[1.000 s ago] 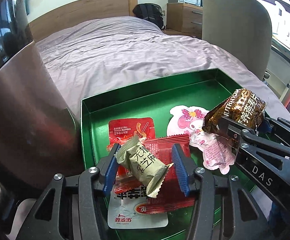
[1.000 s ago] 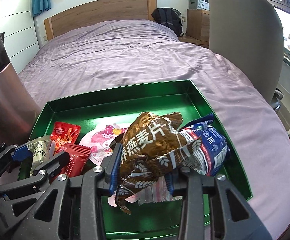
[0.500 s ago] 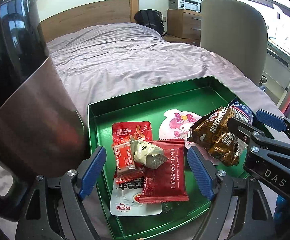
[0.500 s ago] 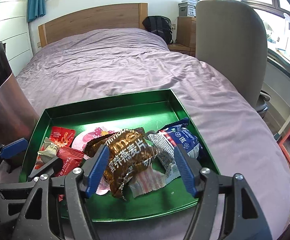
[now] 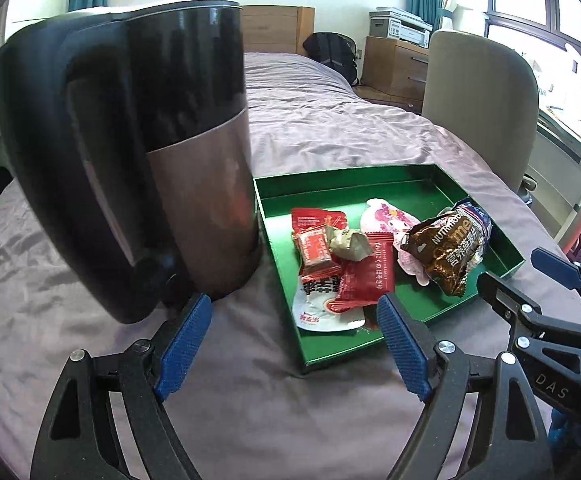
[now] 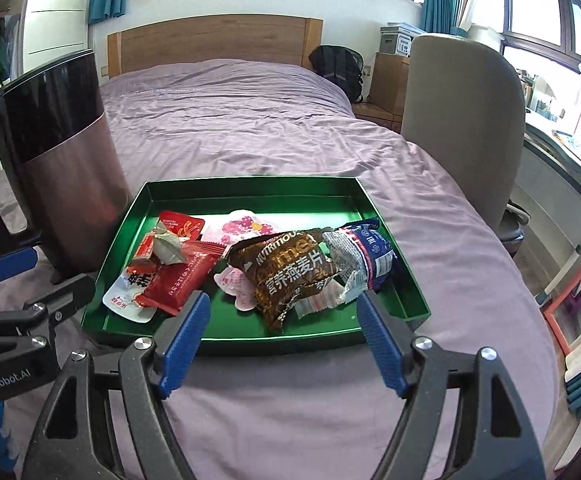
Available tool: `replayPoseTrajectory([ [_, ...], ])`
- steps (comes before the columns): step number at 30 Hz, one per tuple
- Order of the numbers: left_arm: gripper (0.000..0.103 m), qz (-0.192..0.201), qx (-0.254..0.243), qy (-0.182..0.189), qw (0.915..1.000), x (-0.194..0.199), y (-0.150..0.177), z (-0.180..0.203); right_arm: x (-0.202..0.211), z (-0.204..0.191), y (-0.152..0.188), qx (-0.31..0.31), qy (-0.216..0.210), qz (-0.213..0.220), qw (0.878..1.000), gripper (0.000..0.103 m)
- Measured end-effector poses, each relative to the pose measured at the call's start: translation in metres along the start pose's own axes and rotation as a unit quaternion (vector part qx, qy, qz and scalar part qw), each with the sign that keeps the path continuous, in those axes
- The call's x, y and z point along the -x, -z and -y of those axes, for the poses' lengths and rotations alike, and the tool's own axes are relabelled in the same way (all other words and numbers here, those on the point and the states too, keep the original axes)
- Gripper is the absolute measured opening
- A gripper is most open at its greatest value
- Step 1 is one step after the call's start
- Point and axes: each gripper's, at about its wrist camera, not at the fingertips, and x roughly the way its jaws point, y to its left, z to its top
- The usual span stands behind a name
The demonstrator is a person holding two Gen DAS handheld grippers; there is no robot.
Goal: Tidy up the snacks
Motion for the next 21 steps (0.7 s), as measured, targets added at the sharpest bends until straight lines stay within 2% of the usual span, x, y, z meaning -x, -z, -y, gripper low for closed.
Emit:
replayPoseTrajectory([
  [8,0.082,0.001,0.011,-0.029,0.9995,0.027,0.019,-0.028,0.027,-0.025,0.016,0.004,-0.008,0.009,1.0,0.103],
  [14,0.082,-0.007,0.018,-0.026,0.9995,0.042,0.024,-0.042,0.046,-0.027,0.015,-0.001,-0.001,0.021,1.0,0.103],
  [21,0.082,0.009,0.018,-0.024,0.9995,0.063,0.019,-0.046,0.065,-0.022,0.01,-0.003,0.011,0.038,0.999,0.103],
])
